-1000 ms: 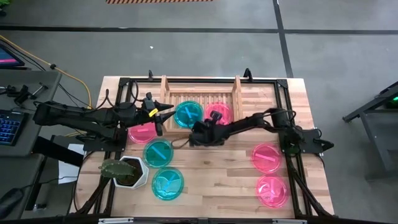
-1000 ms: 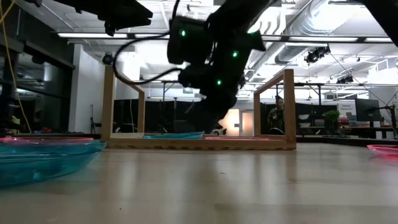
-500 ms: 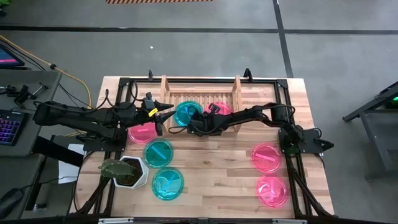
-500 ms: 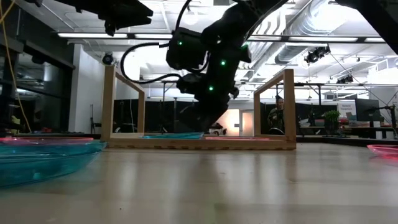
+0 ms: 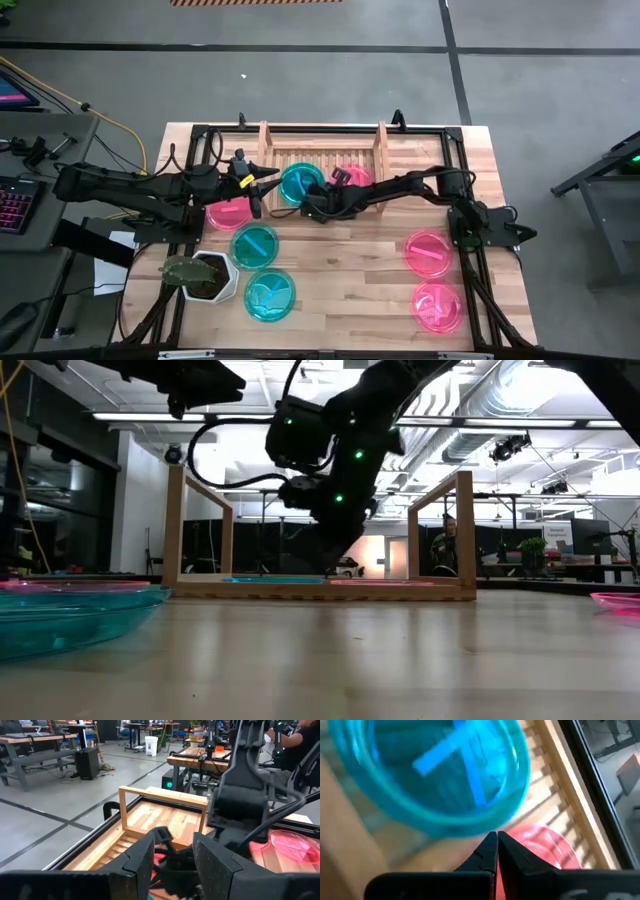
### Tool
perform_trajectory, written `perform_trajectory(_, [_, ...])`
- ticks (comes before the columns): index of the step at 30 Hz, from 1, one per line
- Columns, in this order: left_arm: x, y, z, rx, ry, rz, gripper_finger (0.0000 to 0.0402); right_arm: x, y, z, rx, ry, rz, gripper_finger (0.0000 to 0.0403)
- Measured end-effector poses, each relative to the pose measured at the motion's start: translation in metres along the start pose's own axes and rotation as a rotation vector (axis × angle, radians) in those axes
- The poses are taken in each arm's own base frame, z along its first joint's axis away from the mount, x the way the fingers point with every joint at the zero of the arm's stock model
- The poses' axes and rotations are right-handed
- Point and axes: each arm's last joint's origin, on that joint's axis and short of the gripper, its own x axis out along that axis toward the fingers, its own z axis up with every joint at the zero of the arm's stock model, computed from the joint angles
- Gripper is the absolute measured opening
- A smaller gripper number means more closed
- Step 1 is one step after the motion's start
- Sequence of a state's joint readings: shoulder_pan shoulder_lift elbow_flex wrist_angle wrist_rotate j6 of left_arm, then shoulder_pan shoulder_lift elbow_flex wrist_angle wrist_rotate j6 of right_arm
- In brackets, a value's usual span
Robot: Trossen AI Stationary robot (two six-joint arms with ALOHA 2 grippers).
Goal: Place and stack plates onto a shelf
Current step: Stack the blue plate on top of the blue plate on the shelf, then stack the pink plate on top of the pink plate on the shelf
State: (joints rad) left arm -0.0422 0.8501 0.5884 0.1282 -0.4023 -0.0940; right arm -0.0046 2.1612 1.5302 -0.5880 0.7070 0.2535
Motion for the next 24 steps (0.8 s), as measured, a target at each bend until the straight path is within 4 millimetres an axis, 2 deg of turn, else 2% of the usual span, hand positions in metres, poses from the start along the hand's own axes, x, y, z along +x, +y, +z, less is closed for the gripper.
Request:
perform_trajectory(4, [0.000,0.000,0.000,0.001,0.003,0.000,0.0127,-0.025,-0.004,-0.012,-0.063,0.006,-0.057,0.0000])
perform_trajectory(9, [0.000,0.000,-0.001,-0.005,0.006,-0.008,0.0127,-0.059,-0.017,-0.054,-0.017,-0.040,-0.025,0.0000])
perform_trajectory(13, [0.000,-0.001,0.000,-0.007,0.000,-0.025,0.0127,-0.090,-0.026,-0.080,0.069,-0.214,0.127,0.0000])
perform_trajectory(18, [0.000,-0.001,0.000,-0.007,0.002,-0.025,0.0127,-0.129,-0.040,-0.088,0.111,-0.534,0.282,0.0000])
perform_trajectory(24, [0.005,-0.002,-0.006,0.005,0.038,-0.022,0.0127,-0.152,-0.071,-0.101,0.106,-0.770,0.310,0.0000])
